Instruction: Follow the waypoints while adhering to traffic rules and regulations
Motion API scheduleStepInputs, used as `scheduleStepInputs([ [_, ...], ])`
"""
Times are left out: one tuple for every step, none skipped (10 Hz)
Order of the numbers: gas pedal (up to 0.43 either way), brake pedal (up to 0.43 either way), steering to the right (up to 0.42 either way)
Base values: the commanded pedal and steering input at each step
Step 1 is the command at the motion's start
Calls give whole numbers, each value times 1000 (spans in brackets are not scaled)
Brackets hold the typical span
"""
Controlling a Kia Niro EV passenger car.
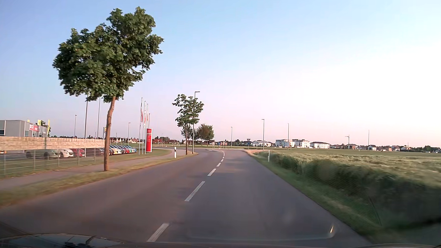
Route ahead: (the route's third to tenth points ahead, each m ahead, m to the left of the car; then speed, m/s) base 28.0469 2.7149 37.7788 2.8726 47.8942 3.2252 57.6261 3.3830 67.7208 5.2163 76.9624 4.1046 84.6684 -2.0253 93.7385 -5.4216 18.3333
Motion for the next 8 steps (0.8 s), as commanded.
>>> scheduleStepInputs([
  [0,165,1],
  [0,177,1],
  [0,183,2],
  [0,183,2],
  [0,189,1],
  [0,189,1],
  [0,189,1],
  [0,195,0],
])
